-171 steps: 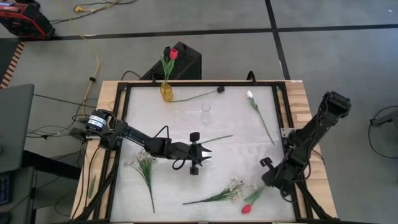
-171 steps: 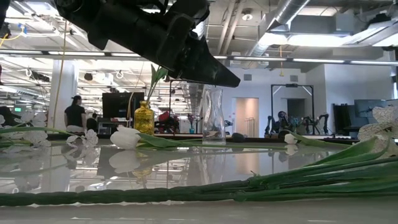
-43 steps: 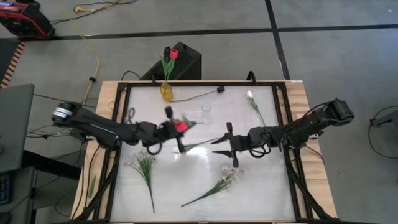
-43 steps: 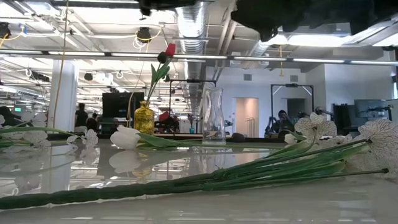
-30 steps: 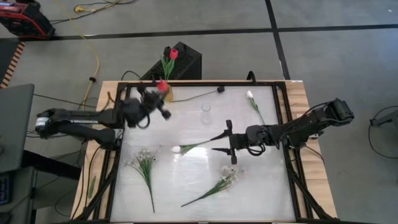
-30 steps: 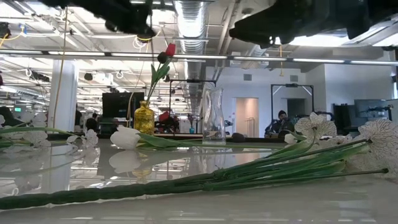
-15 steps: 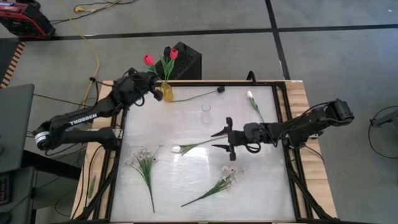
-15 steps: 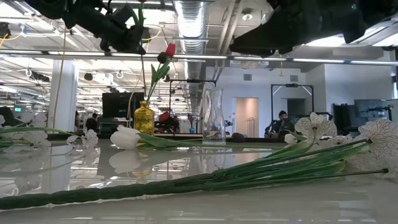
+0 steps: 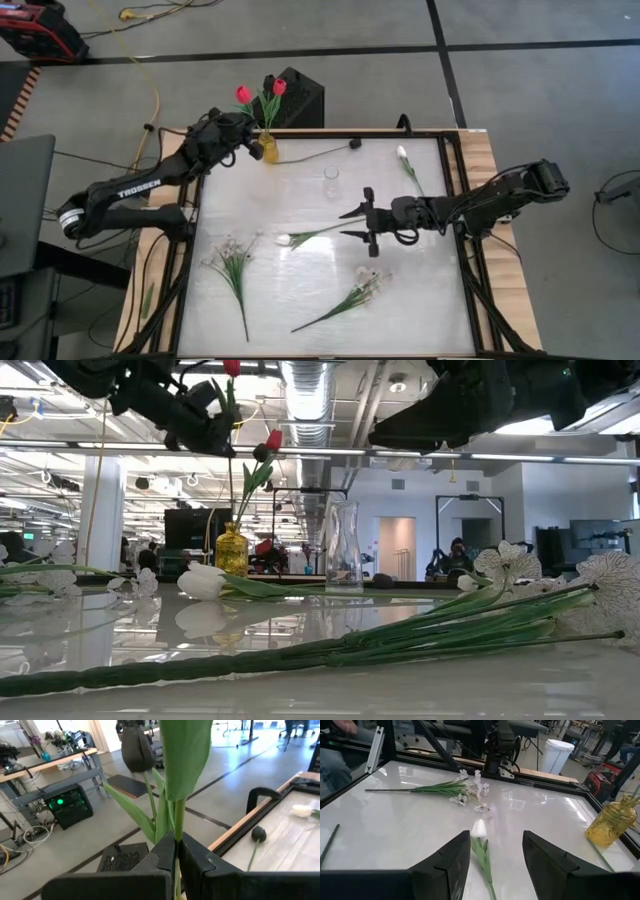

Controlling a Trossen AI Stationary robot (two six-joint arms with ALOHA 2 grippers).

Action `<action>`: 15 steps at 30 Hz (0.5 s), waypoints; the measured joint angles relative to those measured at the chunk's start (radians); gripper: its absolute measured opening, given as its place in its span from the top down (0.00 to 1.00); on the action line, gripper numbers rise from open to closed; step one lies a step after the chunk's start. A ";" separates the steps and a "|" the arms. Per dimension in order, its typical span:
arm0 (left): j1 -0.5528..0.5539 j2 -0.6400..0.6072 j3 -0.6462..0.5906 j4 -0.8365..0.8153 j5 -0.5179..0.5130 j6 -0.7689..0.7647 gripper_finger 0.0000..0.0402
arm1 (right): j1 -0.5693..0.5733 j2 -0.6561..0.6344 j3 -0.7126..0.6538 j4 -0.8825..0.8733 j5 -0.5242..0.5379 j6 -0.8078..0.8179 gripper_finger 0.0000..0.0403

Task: Sort flowers into vase by color
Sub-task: Put the red flower into the yellow flower vase

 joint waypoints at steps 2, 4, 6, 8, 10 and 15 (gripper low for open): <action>0.013 0.030 0.000 0.012 0.013 0.008 1.00 | 0.001 0.000 0.000 0.000 0.000 0.002 0.48; 0.023 0.053 0.000 0.017 0.014 0.025 1.00 | 0.004 0.000 0.000 0.000 0.000 0.004 0.48; 0.033 0.064 0.000 0.036 0.014 0.023 1.00 | 0.010 0.000 0.000 0.000 0.000 0.017 0.48; 0.046 0.064 0.000 0.030 0.014 0.013 1.00 | 0.010 0.000 0.000 -0.003 -0.002 0.028 0.48; 0.054 0.064 0.000 0.014 0.015 -0.014 1.00 | 0.010 0.000 0.000 -0.006 -0.003 0.032 0.48; 0.061 0.064 0.000 -0.031 0.021 -0.048 1.00 | 0.006 0.000 0.000 -0.008 -0.003 0.027 0.48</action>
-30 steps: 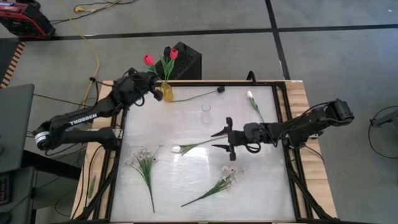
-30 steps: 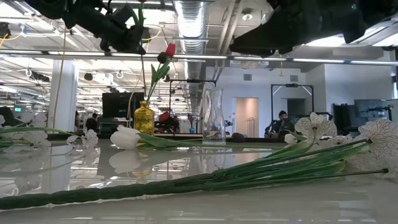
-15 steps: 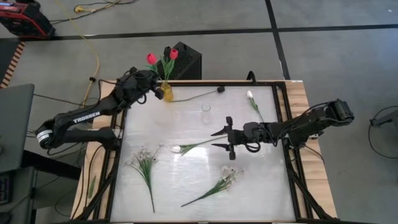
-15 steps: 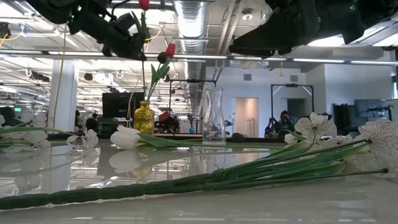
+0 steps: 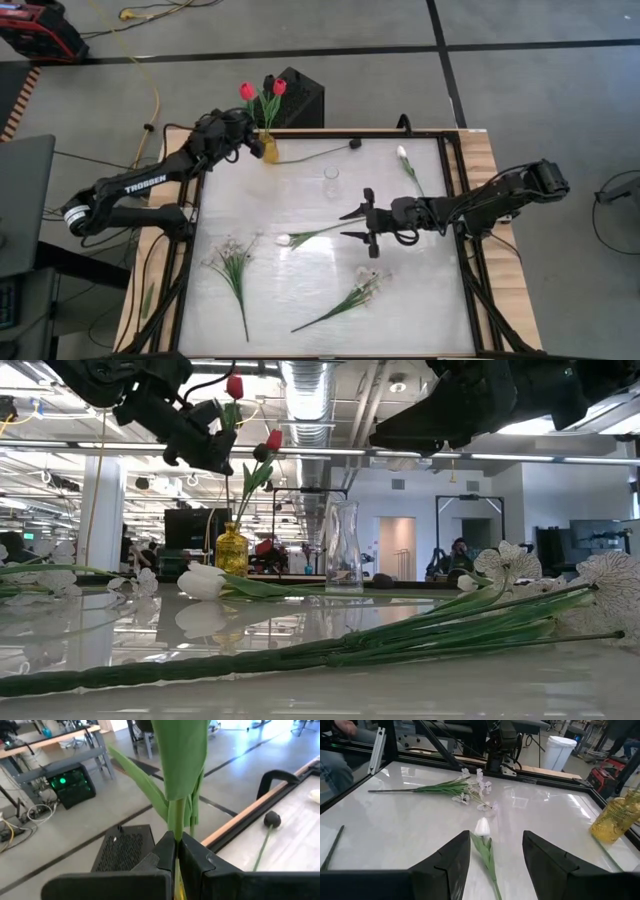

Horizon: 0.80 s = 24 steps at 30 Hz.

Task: Sort flowers into vase by color
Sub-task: Put the red flower into the yellow flower vase

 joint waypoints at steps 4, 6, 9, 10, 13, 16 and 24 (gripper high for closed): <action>0.000 0.013 0.000 -0.035 0.035 -0.016 1.00 | 0.001 0.000 0.000 0.001 0.000 0.000 0.48; 0.000 0.022 0.000 -0.048 0.049 -0.016 1.00 | 0.001 0.000 0.000 0.002 0.000 -0.001 0.48; 0.001 0.041 0.000 -0.073 0.052 -0.017 1.00 | 0.001 0.000 0.000 0.009 0.000 -0.003 0.48; 0.002 0.046 0.000 -0.080 0.053 -0.017 1.00 | 0.001 0.000 0.000 0.012 0.000 -0.003 0.48; 0.002 0.046 0.000 -0.096 0.068 -0.018 0.95 | 0.003 0.000 0.000 0.012 0.000 0.003 0.48; 0.002 0.046 0.000 -0.118 0.067 -0.027 0.86 | 0.003 0.000 0.000 0.010 0.000 0.021 0.48; 0.005 0.037 0.009 -0.161 0.059 -0.043 0.59 | 0.004 0.000 0.000 0.007 0.000 0.039 0.48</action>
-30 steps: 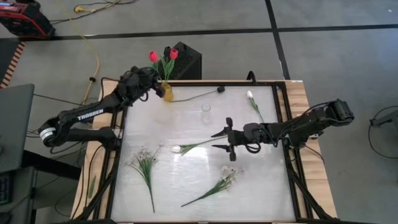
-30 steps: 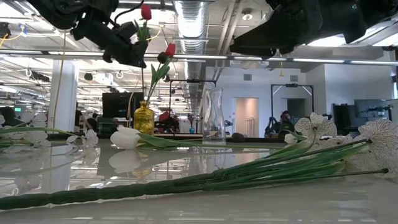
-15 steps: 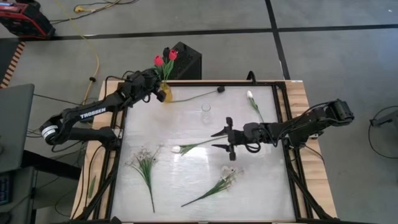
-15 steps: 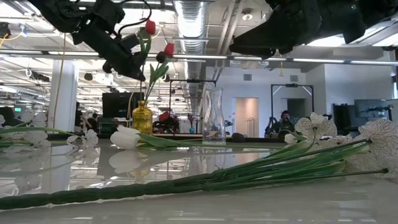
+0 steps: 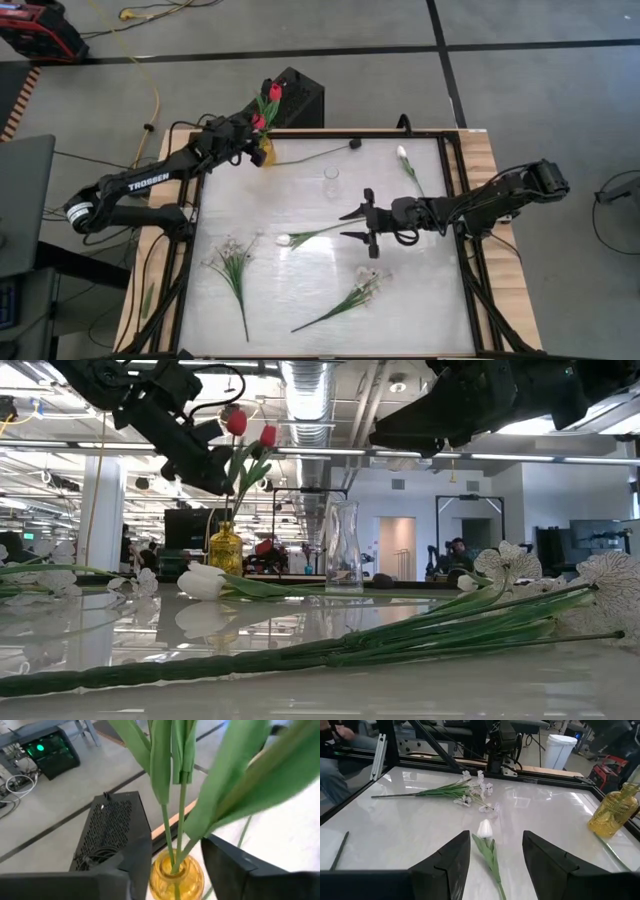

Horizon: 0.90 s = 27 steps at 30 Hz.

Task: Sort flowers into vase by color
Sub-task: Put the red flower into the yellow flower vase, then put the black flower into the yellow flower vase

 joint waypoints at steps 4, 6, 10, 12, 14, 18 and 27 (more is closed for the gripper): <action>0.000 -0.021 0.050 -0.113 0.000 0.000 0.52 | 0.000 -0.006 0.000 -0.005 0.000 0.000 0.48; 0.000 -0.027 0.073 -0.177 0.009 0.000 0.50 | -0.001 -0.020 0.000 -0.010 0.000 0.000 0.48; -0.002 -0.027 0.117 -0.315 0.087 -0.003 0.48 | -0.001 -0.062 0.000 -0.026 0.000 -0.005 0.48; -0.003 -0.027 0.128 -0.361 0.130 -0.010 0.48 | -0.002 -0.086 0.000 -0.037 0.000 -0.005 0.48; -0.003 -0.027 0.135 -0.389 0.168 -0.021 0.48 | -0.002 -0.113 0.000 -0.050 0.000 -0.005 0.48; -0.003 -0.027 0.166 -0.463 0.222 -0.042 0.48 | -0.002 -0.165 0.000 -0.106 0.000 -0.005 0.48; -0.068 -0.033 0.191 -0.630 0.314 -0.145 0.48 | -0.001 -0.256 0.000 -0.210 0.001 0.018 0.48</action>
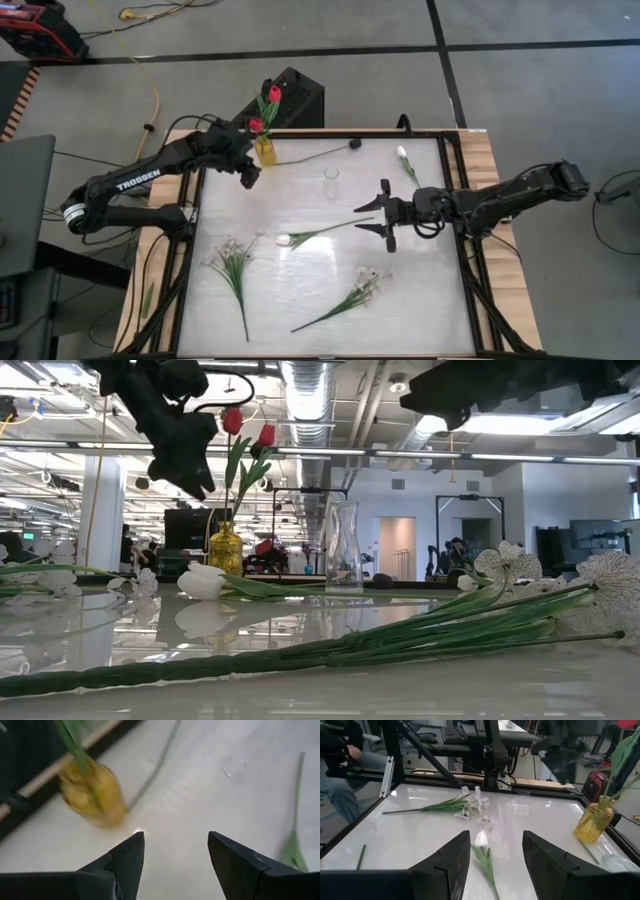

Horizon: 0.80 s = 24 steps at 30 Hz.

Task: Sort flowers into vase by color
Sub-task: Put the black flower into the yellow flower vase

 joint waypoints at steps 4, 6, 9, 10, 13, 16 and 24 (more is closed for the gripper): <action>-0.103 0.000 0.000 -0.065 -0.008 -0.080 0.48 | 0.000 -0.009 0.000 -0.044 0.000 0.000 0.48; -0.174 0.000 0.000 -0.075 -0.042 -0.117 0.48 | -0.002 -0.009 0.000 -0.064 0.000 0.000 0.48; -0.295 0.000 0.000 -0.074 -0.117 -0.168 0.48 | -0.002 -0.008 0.000 -0.088 0.001 0.001 0.48; -0.336 0.000 -0.001 -0.073 -0.150 -0.187 0.48 | -0.002 -0.008 0.000 -0.095 0.001 0.001 0.48; -0.468 0.005 -0.006 -0.059 -0.277 -0.246 0.49 | -0.002 -0.008 0.000 -0.106 0.001 0.002 0.48; -0.592 0.008 -0.063 0.041 -0.374 -0.282 0.50 | -0.007 -0.007 0.000 -0.107 0.002 0.002 0.48; -0.820 0.009 -0.326 0.550 -0.422 -0.313 0.50 | -0.008 -0.007 0.000 -0.115 0.003 0.038 0.48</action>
